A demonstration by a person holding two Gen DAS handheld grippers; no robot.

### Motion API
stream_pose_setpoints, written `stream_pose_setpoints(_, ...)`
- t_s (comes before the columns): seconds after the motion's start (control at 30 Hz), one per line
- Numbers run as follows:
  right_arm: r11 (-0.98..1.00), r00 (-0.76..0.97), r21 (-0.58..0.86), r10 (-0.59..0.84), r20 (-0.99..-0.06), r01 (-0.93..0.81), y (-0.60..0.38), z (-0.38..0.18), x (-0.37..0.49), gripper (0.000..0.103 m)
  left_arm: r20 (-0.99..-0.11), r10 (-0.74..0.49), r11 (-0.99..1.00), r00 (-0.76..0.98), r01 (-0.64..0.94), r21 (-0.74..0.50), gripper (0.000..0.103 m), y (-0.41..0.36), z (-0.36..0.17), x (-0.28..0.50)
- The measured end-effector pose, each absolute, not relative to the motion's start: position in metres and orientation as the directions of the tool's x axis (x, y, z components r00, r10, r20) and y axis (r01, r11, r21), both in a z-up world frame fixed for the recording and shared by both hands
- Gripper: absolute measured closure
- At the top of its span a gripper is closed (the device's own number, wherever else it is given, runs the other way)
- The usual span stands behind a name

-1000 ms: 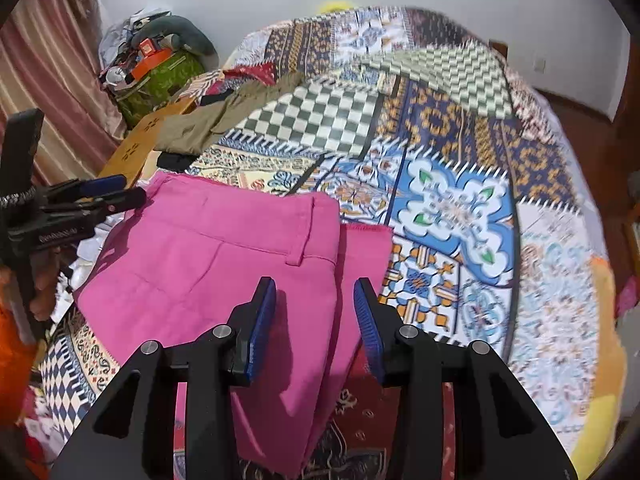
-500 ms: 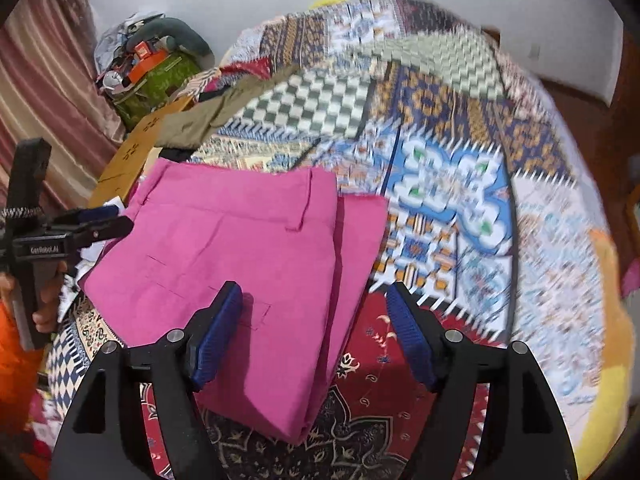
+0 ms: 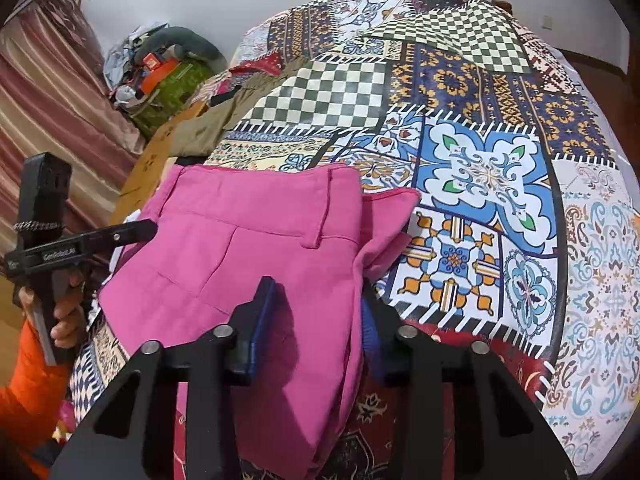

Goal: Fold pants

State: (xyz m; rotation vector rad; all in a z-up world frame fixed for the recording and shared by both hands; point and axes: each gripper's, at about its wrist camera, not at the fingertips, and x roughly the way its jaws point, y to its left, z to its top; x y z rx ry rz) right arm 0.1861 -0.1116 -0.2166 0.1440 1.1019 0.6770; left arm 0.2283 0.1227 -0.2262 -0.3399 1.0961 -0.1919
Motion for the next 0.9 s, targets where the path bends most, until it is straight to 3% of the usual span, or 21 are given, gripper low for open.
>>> stream_pose_setpoints(0.1, 0.793, 0.305, 0.429, 0.577, -0.758, -0.432, -0.113, -0.211, 0.186, 0.087, -0.844, -0.281, 0.944, 0.456, -0.026, -0.328, 0.077, 0.121, -0.22, 0.224)
stream_pose_setpoints(0.2, 0.786, 0.337, 0.438, 0.594, -0.731, -0.435, -0.118, -0.202, 0.184, 0.091, -0.835, -0.271, 0.945, 0.479, -0.032, -0.325, 0.082, 0.123, -0.21, 0.217)
stream_pose_setpoints(0.73, 0.735, 0.464, 0.324, 0.644, -0.608, -0.595, -0.057, -0.113, 0.207, 0.092, -0.721, -0.028, 0.994, 0.693, -0.057, -0.094, 0.085, 0.154, -0.117, 0.224)
stream_pose_setpoints(0.9, 0.727, 0.501, 0.284, 0.653, -0.568, -0.626, -0.028, -0.09, 0.234, 0.092, -0.683, 0.016, 0.991, 0.73, -0.102, -0.086, 0.085, 0.182, -0.1, 0.249)
